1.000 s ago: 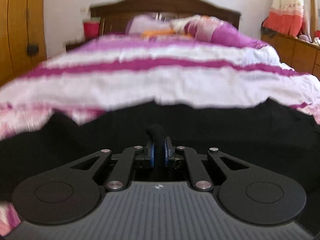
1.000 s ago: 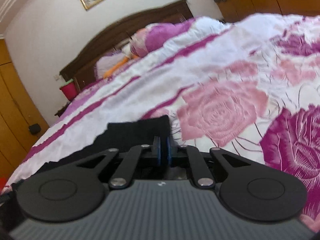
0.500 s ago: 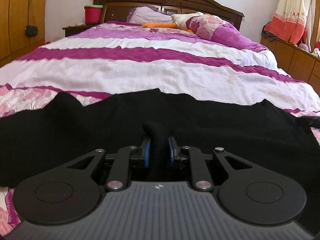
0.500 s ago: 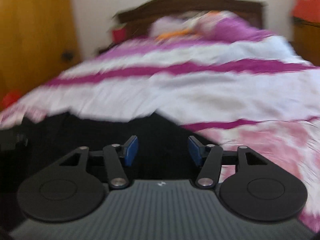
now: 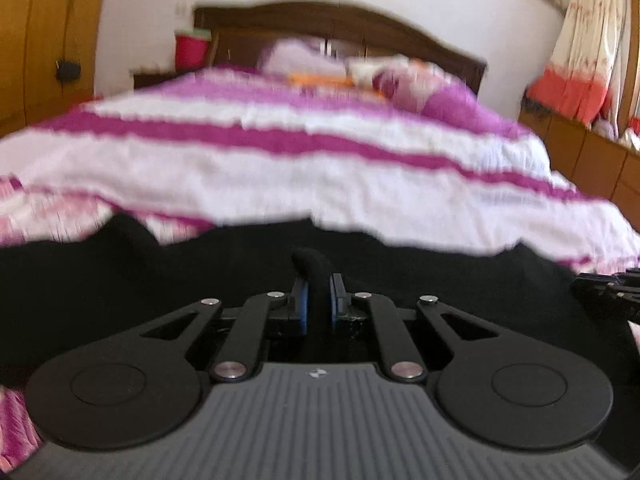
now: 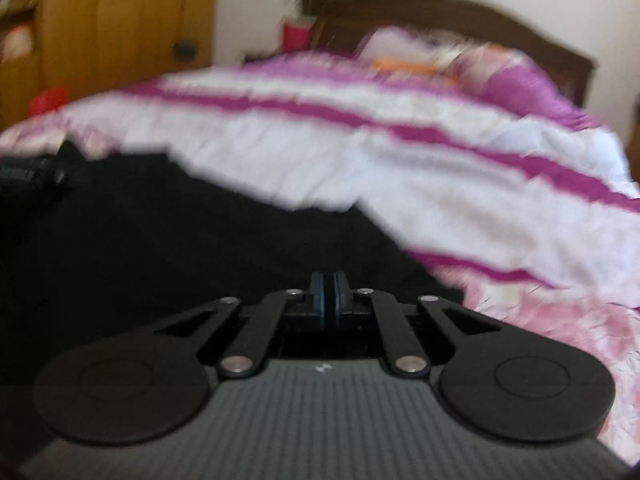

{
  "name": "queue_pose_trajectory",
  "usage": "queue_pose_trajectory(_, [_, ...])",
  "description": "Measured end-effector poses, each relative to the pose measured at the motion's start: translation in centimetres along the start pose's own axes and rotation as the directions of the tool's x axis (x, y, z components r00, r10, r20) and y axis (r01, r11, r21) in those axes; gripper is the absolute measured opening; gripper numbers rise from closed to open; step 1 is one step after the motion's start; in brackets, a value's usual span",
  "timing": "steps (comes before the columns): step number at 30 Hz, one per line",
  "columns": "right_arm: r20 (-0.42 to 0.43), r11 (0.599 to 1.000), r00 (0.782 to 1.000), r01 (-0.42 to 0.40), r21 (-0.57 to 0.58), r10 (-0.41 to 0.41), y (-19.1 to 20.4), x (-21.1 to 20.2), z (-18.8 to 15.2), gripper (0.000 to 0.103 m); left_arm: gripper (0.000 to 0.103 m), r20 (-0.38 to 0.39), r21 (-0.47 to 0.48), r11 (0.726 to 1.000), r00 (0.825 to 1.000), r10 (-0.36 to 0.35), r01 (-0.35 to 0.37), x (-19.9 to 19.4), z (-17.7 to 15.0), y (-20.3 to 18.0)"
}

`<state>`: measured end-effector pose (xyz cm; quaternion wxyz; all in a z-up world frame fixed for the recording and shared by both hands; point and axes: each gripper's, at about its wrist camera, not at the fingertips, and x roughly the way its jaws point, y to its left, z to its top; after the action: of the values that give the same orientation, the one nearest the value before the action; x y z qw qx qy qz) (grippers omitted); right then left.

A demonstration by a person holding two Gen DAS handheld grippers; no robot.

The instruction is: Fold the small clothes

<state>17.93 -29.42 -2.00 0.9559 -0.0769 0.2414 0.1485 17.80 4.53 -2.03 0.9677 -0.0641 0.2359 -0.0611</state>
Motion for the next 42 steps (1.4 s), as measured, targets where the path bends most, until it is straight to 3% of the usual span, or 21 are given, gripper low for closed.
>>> queue_pose_trajectory(2, [0.066, 0.998, 0.997, 0.045, 0.042, -0.048, -0.5, -0.4, 0.1, 0.007, 0.012, 0.034, 0.041, 0.999, 0.999, 0.028, -0.030, 0.2, 0.2, -0.6])
queue_pose_trajectory(7, [-0.034, 0.994, 0.994, 0.105, -0.020, -0.106, 0.1, 2.8, -1.2, 0.009, 0.013, -0.080, 0.083, 0.991, 0.991, 0.110, -0.104, 3.8, -0.6, -0.5])
queue_pose_trajectory(10, [-0.056, 0.991, 0.990, 0.126, -0.046, -0.129, 0.5, 3.6, -1.6, 0.010, 0.014, -0.100, 0.044, 0.994, 0.990, 0.103, -0.099, 4.5, -0.7, 0.2])
queue_pose_trajectory(13, [-0.067, 0.990, 0.989, 0.129, -0.048, -0.132, 0.6, 3.8, -1.6, 0.010, 0.014, -0.099, 0.064, 0.992, 0.989, 0.112, -0.106, 4.4, -0.9, 0.0])
queue_pose_trajectory(17, [-0.070, 0.993, 0.991, 0.117, -0.005, -0.118, 0.0, 3.5, -1.4, 0.012, 0.014, -0.094, 0.079, 0.991, 0.989, 0.113, -0.106, 3.3, -0.5, -0.1])
queue_pose_trajectory(19, [-0.081, 0.992, 0.990, 0.120, 0.038, -0.117, -0.3, 3.0, -1.0, 0.016, 0.020, -0.104, 0.092, 0.989, 0.987, 0.122, -0.112, 2.5, -0.2, 0.0])
queue_pose_trajectory(21, [-0.092, 0.987, 0.988, 0.133, 0.085, -0.125, -0.4, 2.2, -0.4, 0.023, 0.027, -0.111, 0.108, 0.986, 0.985, 0.136, -0.124, 1.4, 0.1, 0.2])
queue_pose_trajectory(23, [-0.076, 0.978, 0.984, 0.169, 0.120, -0.161, -0.1, 0.7, 0.1, 0.043, 0.035, -0.098, 0.112, 0.984, 0.984, 0.149, -0.138, -0.2, 0.5, 0.7])
queue_pose_trajectory(25, [-0.038, 0.975, 0.984, 0.179, 0.133, -0.175, 0.4, -1.1, 0.2, 0.050, 0.045, -0.085, 0.102, 0.983, 0.983, 0.163, -0.155, -1.7, 0.8, 1.4])
queue_pose_trajectory(35, [0.025, 0.974, 0.997, 0.062, 0.220, -0.069, 2.8, -10.0, 0.3, 0.050, 0.049, -0.090, 0.058, 0.956, 0.952, 0.292, -0.288, -9.0, 1.3, 6.5])
queue_pose_trajectory(42, [0.004, 0.971, 0.998, 0.054, 0.232, -0.056, 5.7, -13.9, 0.5, 0.050, 0.050, -0.121, -0.019, 0.931, 0.925, 0.359, -0.364, -12.6, 0.1, 11.6])
